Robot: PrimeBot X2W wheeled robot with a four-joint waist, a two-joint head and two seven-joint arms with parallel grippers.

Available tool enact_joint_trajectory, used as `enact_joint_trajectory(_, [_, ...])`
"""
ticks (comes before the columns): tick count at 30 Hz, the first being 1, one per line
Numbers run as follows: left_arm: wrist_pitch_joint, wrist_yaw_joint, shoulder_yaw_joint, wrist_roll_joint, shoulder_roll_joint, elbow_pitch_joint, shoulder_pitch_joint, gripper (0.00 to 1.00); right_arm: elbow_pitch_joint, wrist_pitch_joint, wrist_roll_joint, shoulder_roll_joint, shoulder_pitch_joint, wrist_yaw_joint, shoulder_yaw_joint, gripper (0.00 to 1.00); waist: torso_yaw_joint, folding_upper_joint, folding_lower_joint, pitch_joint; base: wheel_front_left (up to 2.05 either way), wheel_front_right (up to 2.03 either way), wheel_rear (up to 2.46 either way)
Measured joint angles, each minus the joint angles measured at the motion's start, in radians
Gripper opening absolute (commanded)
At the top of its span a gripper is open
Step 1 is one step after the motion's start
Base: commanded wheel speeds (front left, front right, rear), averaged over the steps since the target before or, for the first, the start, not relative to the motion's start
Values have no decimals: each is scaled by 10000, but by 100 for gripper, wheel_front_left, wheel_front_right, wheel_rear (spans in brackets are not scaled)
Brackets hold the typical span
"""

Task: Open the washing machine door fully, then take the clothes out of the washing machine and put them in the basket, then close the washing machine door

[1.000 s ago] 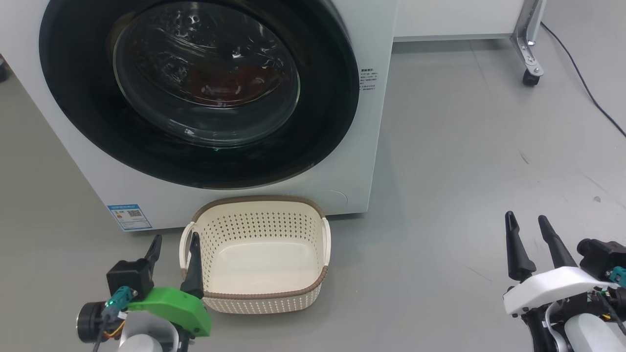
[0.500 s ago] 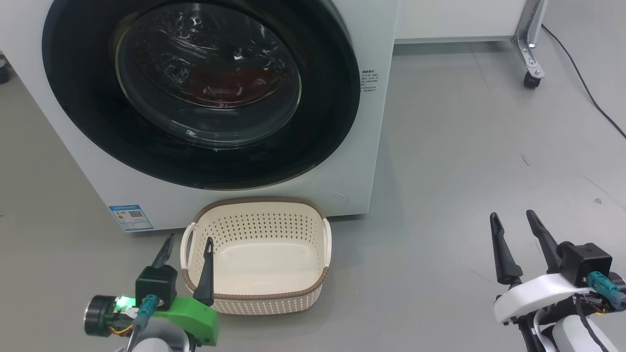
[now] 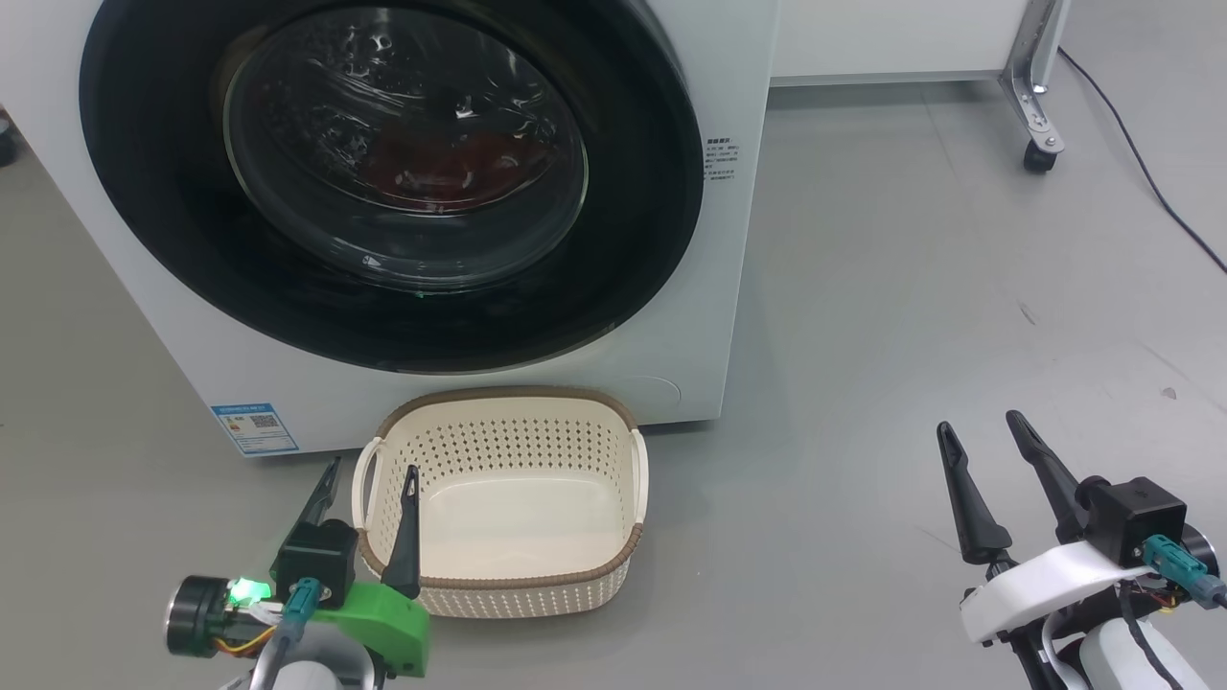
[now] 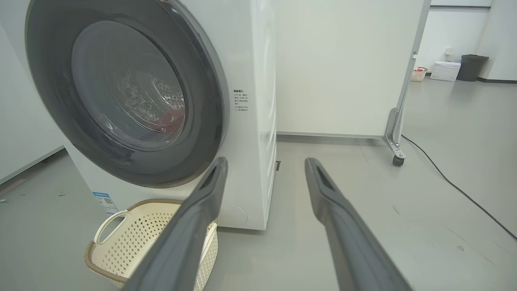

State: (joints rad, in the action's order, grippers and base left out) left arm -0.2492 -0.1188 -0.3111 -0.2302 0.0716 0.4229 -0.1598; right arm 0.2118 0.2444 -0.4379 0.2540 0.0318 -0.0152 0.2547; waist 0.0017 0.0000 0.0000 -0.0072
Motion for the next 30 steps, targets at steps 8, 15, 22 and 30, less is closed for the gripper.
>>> enact_joint_trajectory(8, [0,0,136,115,-127,104,0,100,42,0,0,-8,-1,0,-52,100,-11,0,0,-11,0,0,0])
enact_joint_trajectory(15, [-2,0,188,125,-178,155,0,100,54,2,0,-17,-1,-6,-81,100,-15,0,0,-5,0,0,0])
enact_joint_trajectory(22, [-2,-2,221,190,-209,173,0,100,58,2,0,-36,-1,-10,-117,55,-8,0,0,11,0,0,0])
enact_joint_trajectory(30, [-2,-2,230,176,-222,199,-1,100,113,2,0,-36,-1,-42,-148,0,19,0,0,35,0,0,0])
